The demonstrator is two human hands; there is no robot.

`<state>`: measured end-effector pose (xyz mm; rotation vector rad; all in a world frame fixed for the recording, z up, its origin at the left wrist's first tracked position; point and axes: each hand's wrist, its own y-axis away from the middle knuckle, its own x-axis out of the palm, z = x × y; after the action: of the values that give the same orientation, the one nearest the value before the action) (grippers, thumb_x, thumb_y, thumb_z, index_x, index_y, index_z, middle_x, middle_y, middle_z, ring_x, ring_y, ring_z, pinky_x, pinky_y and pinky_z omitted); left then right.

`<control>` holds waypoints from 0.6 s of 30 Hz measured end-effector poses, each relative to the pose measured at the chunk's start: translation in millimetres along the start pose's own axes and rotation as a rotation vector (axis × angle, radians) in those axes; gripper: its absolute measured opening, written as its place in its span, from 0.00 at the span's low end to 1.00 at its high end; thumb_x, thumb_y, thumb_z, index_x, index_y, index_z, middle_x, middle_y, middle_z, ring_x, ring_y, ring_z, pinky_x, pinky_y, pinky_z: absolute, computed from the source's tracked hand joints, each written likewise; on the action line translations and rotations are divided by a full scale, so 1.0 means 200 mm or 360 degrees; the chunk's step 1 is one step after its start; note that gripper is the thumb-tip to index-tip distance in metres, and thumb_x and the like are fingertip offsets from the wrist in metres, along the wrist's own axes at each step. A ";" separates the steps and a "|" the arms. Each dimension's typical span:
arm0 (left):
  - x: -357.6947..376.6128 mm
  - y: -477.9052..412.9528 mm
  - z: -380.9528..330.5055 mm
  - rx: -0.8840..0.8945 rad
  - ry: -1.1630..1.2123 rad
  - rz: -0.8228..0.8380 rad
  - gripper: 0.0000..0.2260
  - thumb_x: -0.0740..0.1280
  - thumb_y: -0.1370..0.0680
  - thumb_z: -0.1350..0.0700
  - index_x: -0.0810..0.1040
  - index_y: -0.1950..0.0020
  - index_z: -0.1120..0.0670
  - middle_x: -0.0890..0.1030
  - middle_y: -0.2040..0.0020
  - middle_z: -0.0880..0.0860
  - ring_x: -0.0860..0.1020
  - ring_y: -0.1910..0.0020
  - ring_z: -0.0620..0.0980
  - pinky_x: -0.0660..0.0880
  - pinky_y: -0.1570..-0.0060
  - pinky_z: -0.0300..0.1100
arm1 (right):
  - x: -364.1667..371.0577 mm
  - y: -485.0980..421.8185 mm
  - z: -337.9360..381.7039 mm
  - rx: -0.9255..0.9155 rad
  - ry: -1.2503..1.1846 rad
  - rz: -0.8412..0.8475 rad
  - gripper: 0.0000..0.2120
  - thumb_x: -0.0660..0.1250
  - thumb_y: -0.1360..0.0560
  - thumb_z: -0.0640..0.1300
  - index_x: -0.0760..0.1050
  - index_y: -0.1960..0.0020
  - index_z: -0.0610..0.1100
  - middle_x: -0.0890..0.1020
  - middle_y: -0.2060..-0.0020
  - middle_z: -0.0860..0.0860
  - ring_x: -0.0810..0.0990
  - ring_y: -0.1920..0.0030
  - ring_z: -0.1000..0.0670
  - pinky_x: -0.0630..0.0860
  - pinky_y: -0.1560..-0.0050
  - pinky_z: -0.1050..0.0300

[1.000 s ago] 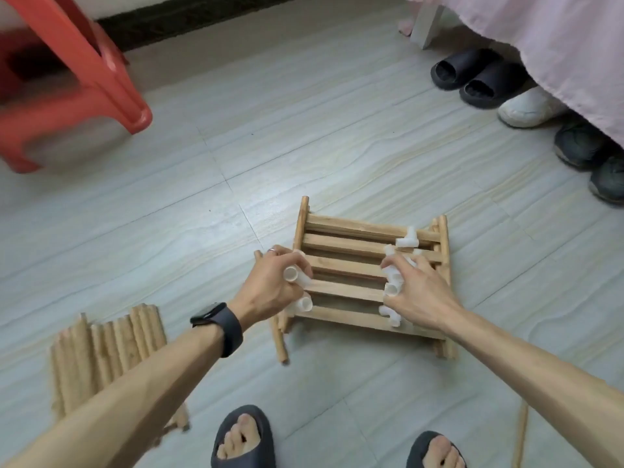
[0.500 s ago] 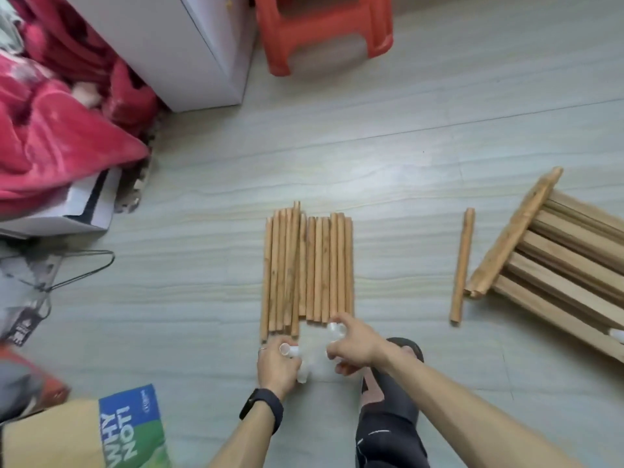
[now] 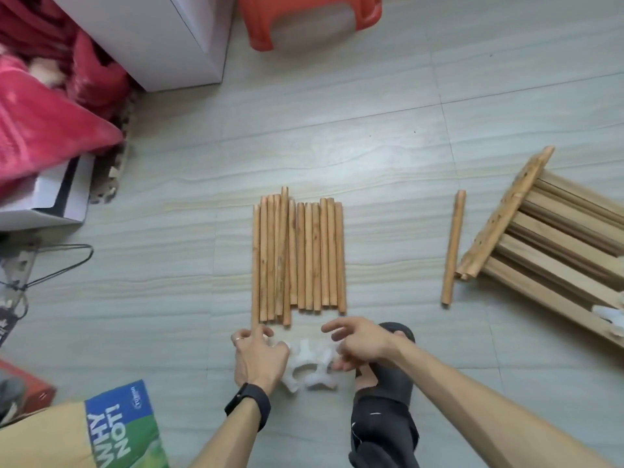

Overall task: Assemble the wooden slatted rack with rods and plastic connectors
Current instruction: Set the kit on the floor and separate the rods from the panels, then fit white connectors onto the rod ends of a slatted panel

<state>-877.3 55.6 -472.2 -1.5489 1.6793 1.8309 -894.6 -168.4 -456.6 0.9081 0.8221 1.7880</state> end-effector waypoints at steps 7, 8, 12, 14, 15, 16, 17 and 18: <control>0.20 0.06 -0.54 0.0729 -0.0175 -0.0252 0.19 0.70 0.28 0.50 0.74 0.38 0.48 0.63 0.26 0.53 0.62 0.28 0.57 0.59 0.31 0.55 | -0.58 0.22 -0.06 -0.0028 0.0560 -0.1363 0.10 0.63 0.22 0.49 0.76 0.44 0.45 0.84 0.51 0.46 0.83 0.52 0.43 0.78 0.52 0.52; 0.23 0.04 -0.64 0.0783 -0.0254 -0.0227 0.22 0.69 0.27 0.48 0.73 0.33 0.46 0.61 0.23 0.53 0.58 0.24 0.57 0.56 0.29 0.57 | -0.62 0.23 -0.10 0.0091 0.0846 -0.1406 0.15 0.61 0.21 0.52 0.74 0.40 0.43 0.83 0.47 0.44 0.81 0.46 0.39 0.76 0.48 0.50; 0.31 -0.10 -0.75 0.0755 -0.0712 -0.0041 0.30 0.59 0.21 0.41 0.52 0.20 0.37 0.43 0.17 0.50 0.38 0.19 0.59 0.39 0.28 0.70 | -0.61 0.17 -0.23 0.0381 0.1198 -0.1398 0.23 0.59 0.17 0.54 0.66 0.32 0.37 0.78 0.39 0.40 0.79 0.39 0.36 0.76 0.45 0.48; 0.30 -0.13 -0.71 0.0754 -0.0806 0.0055 0.30 0.54 0.18 0.41 0.43 0.20 0.34 0.37 0.17 0.48 0.36 0.20 0.59 0.41 0.28 0.74 | -0.59 0.10 -0.26 0.0324 0.1068 -0.1467 0.21 0.59 0.17 0.51 0.64 0.32 0.37 0.77 0.38 0.39 0.79 0.40 0.35 0.76 0.46 0.47; 0.30 -0.14 -0.69 0.0755 -0.0766 0.0112 0.29 0.53 0.17 0.41 0.41 0.20 0.33 0.36 0.18 0.46 0.36 0.20 0.59 0.44 0.28 0.75 | -0.58 0.06 -0.27 0.0270 0.0999 -0.1491 0.19 0.59 0.17 0.49 0.64 0.33 0.37 0.77 0.39 0.38 0.79 0.41 0.34 0.76 0.47 0.46; 0.29 -0.14 -0.68 0.0750 -0.0697 0.0158 0.28 0.53 0.17 0.41 0.41 0.20 0.33 0.36 0.18 0.44 0.36 0.19 0.57 0.47 0.27 0.74 | -0.56 0.03 -0.26 0.0208 0.0952 -0.1482 0.17 0.59 0.17 0.48 0.64 0.34 0.38 0.78 0.40 0.38 0.79 0.43 0.34 0.75 0.49 0.46; 0.28 -0.14 -0.68 0.0736 -0.0627 0.0180 0.27 0.53 0.16 0.42 0.43 0.20 0.33 0.37 0.18 0.43 0.36 0.19 0.56 0.48 0.27 0.72 | -0.53 0.00 -0.24 0.0147 0.0930 -0.1435 0.15 0.59 0.18 0.47 0.64 0.37 0.39 0.78 0.42 0.39 0.80 0.44 0.34 0.75 0.50 0.46; 0.28 -0.14 -0.68 0.0715 -0.0561 0.0186 0.26 0.53 0.16 0.42 0.46 0.20 0.34 0.39 0.18 0.42 0.37 0.19 0.55 0.48 0.26 0.71 | -0.50 -0.03 -0.22 0.0099 0.0928 -0.1359 0.14 0.60 0.18 0.48 0.65 0.39 0.40 0.79 0.43 0.40 0.79 0.44 0.35 0.74 0.51 0.47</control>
<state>-808.7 -72.9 -503.9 -0.9090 1.8638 1.5184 -900.0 -265.4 -506.6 -0.0102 1.3785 1.2415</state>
